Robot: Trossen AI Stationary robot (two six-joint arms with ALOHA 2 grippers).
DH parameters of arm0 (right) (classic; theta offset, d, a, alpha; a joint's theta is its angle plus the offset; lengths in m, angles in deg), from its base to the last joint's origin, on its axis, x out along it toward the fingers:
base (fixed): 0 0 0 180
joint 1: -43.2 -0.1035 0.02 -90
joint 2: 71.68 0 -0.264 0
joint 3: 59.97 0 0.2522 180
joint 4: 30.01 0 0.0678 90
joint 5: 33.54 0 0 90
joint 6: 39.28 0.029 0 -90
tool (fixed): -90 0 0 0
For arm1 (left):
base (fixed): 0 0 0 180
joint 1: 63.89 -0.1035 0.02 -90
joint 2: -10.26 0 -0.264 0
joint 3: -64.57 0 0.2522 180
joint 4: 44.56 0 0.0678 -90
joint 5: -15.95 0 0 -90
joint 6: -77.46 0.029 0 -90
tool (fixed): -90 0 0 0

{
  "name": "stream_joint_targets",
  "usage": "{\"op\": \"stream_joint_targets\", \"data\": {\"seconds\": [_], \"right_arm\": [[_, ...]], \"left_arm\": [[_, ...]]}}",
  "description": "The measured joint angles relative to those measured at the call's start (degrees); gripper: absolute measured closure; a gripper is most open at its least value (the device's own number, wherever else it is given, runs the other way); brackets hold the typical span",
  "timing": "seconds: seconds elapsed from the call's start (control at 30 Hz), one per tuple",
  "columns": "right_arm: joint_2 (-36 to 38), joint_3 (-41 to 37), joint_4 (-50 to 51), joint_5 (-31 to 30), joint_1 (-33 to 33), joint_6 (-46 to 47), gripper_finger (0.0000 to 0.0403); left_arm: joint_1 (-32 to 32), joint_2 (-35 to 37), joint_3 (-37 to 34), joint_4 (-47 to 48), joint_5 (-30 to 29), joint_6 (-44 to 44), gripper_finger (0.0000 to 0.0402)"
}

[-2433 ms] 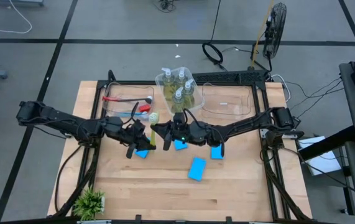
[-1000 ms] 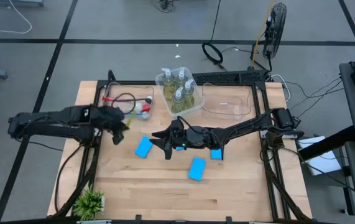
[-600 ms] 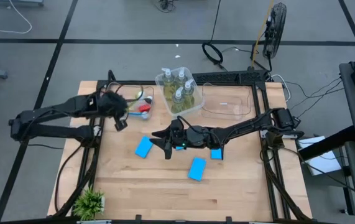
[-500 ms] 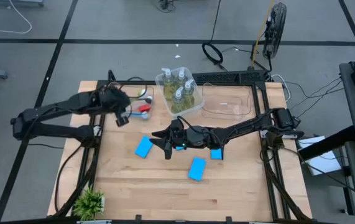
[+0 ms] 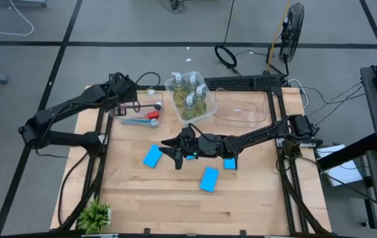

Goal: Pick & Place Kitchen Sink Supplies
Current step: Put the green cleaning brush into the left transparent bin

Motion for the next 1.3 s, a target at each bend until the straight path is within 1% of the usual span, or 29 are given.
{"op": "stream_joint_targets", "data": {"seconds": [0.13, 0.2, 0.3, 0.43, 0.53, 0.83, 0.93, 1.03, 1.2, 1.3], "right_arm": [[0.0, 0.0, 0.0, 0.0, 0.0, -1.0, 0.0238], [0.0, 0.0, 0.0, 0.0, 0.0, -1.4, 0.0238], [0.0, 0.0, 0.0, 0.0, 0.0, -1.6, 0.0238], [0.0, 0.0, 0.0, 0.0, 0.0, -1.8, 0.0238], [0.0, 0.0, 0.0, 0.0, 0.0, -2.5, 0.0238], [0.0, 0.0, 0.1, 0.0, 0.0, -2.7, 0.0236], [0.0, 0.0, 0.3, 0.2, 0.0, -2.8, 0.0237], [0.0, 0.0, 0.2, 1.6, 0.0, -3.0, 0.0238], [0.0, 0.0, 0.2, 1.7, 0.0, -3.1, 0.0236], [0.0, 0.0, 0.2, 1.7, 0.0, -3.1, 0.0237]], "left_arm": [[-3.1, -1.0, 0.0, 0.3, 1.1, 2.8, 0.0382], [-3.8, -1.8, 0.0, 1.1, 2.8, 4.5, 0.0382], [-3.9, -3.6, -0.1, 1.8, 4.8, 6.2, 0.0382], [-3.5, -6.3, -1.1, 2.1, 4.0, 8.5, 0.0382], [-2.9, -8.3, -1.7, 2.2, 4.7, 9.2, 0.0382], [-0.2, -13.1, -1.8, 2.8, 4.6, 8.7, 0.0382], [-0.8, -14.7, -1.8, 3.1, 4.7, 8.4, 0.0382], [-1.1, -16.3, -1.8, 3.2, 4.7, 8.2, 0.0382], [-1.0, -18.4, -1.8, 3.7, 4.7, 7.6, 0.0382], [-1.0, -19.0, -1.8, 4.3, 6.4, 7.1, 0.0382]]}}
